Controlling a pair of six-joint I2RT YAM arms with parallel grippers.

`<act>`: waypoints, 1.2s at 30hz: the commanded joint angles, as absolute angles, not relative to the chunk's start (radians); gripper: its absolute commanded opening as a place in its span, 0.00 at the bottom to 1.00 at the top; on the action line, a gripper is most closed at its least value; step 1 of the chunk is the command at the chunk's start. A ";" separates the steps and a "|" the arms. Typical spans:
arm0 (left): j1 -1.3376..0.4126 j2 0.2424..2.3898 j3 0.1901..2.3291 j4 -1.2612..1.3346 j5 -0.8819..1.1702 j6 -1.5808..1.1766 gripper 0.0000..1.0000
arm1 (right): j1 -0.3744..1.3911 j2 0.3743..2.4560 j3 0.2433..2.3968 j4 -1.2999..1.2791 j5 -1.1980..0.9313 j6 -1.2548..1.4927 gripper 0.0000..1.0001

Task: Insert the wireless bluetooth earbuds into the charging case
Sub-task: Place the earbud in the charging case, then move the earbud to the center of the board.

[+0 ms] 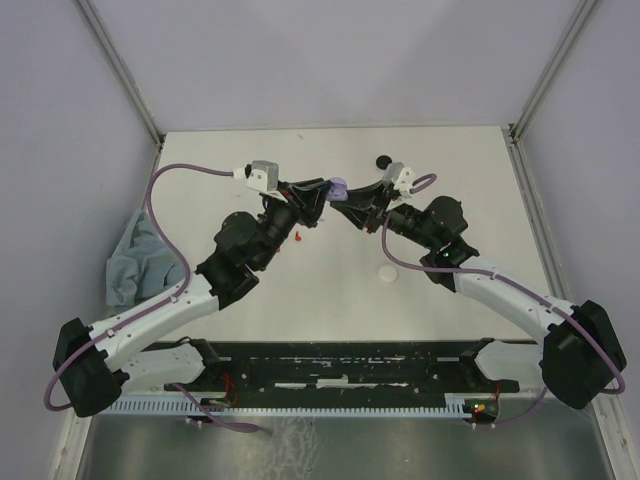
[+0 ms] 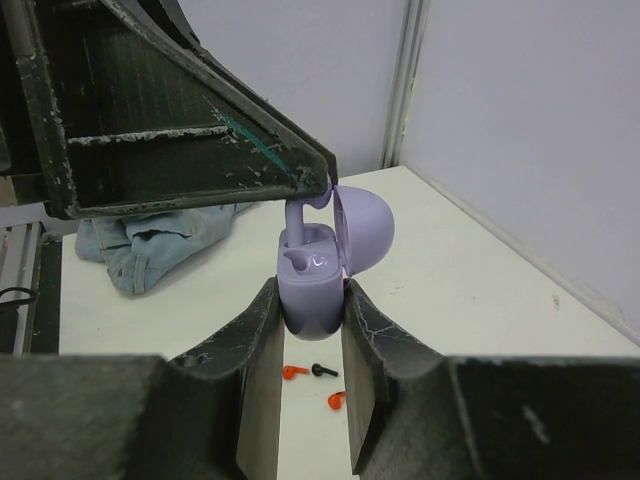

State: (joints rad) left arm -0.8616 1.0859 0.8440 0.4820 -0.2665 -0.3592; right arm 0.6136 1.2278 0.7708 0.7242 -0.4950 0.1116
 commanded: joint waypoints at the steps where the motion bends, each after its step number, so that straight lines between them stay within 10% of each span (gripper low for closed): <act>1: -0.889 1.082 0.833 0.440 -0.257 -0.333 0.32 | 0.619 1.219 0.785 0.820 -0.445 0.092 0.06; 23: -0.858 1.017 0.955 0.162 -0.393 -0.371 0.70 | 0.570 1.189 0.686 0.740 -0.333 0.074 0.06; 36: -0.620 1.312 1.097 -0.109 -0.154 -0.438 0.73 | 0.557 1.082 0.562 0.644 -0.204 0.044 0.06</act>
State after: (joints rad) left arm -0.6559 1.1915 1.0122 -0.0044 -0.2379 -0.4126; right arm 0.5613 1.1240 0.5762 0.6495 -0.2607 0.0631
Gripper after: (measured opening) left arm 0.721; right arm 0.321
